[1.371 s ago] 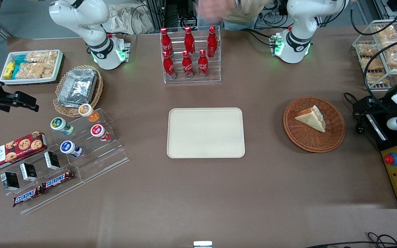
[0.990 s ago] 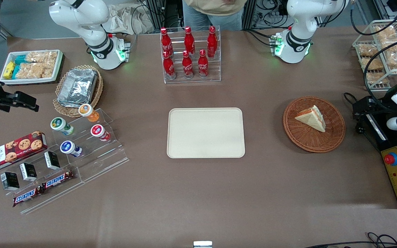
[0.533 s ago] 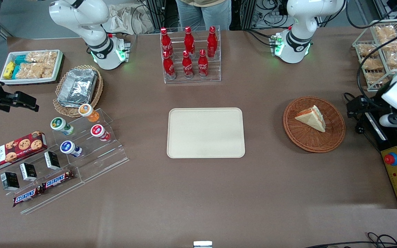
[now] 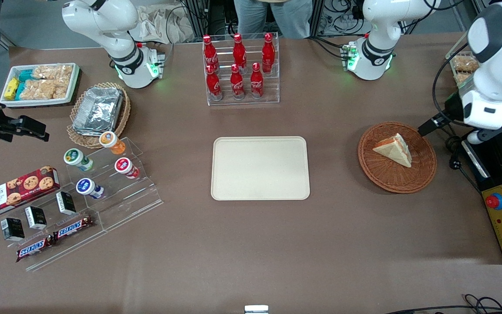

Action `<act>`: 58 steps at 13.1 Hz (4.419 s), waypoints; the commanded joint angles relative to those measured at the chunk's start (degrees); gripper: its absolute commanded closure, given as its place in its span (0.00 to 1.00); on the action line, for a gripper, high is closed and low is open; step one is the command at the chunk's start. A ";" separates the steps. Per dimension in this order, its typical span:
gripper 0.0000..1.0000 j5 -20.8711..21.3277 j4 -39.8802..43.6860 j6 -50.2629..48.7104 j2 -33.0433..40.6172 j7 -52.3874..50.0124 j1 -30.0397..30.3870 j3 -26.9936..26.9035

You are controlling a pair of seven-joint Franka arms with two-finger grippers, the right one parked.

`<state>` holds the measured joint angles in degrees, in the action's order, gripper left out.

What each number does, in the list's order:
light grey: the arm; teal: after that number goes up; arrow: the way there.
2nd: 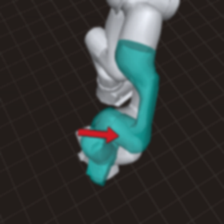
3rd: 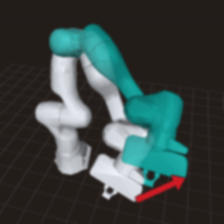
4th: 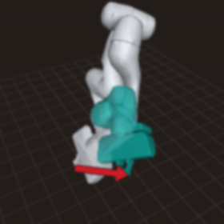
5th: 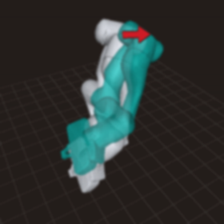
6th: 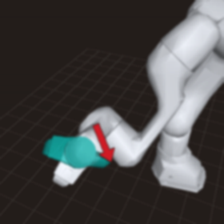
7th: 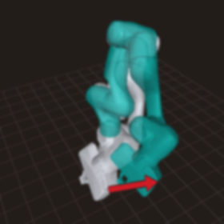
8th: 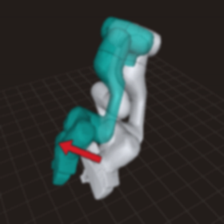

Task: Place sandwich from basket to tray
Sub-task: 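Move the left gripper down over the wrapped sandwich in the wicker basket, then close the left gripper on the sandwich's crust edge, then lift the sandwich and carry it toward the white tray, then lower the sandwich onto the tray and open the left gripper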

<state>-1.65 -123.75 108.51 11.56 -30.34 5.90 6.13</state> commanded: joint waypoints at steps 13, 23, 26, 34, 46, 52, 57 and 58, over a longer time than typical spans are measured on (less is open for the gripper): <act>0.00 -0.81 -23.11 36.59 -13.05 -14.84 3.59 -0.07; 1.00 -0.64 -24.53 44.77 -15.53 -13.79 3.51 0.11; 1.00 -0.11 -20.16 34.20 -8.33 -10.29 3.07 1.07; 1.00 -1.69 9.93 -4.36 -9.64 9.91 1.76 8.71; 1.00 2.95 12.04 8.18 -24.63 -0.67 -12.31 22.70; 1.00 13.85 11.69 21.73 -39.32 -5.69 -12.84 22.61; 1.00 17.29 11.60 27.45 -43.99 -5.61 -13.98 22.43; 1.00 18.60 11.69 27.89 -44.60 -5.70 -13.90 22.35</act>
<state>14.48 -113.44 135.71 -31.66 -34.50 -7.25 28.56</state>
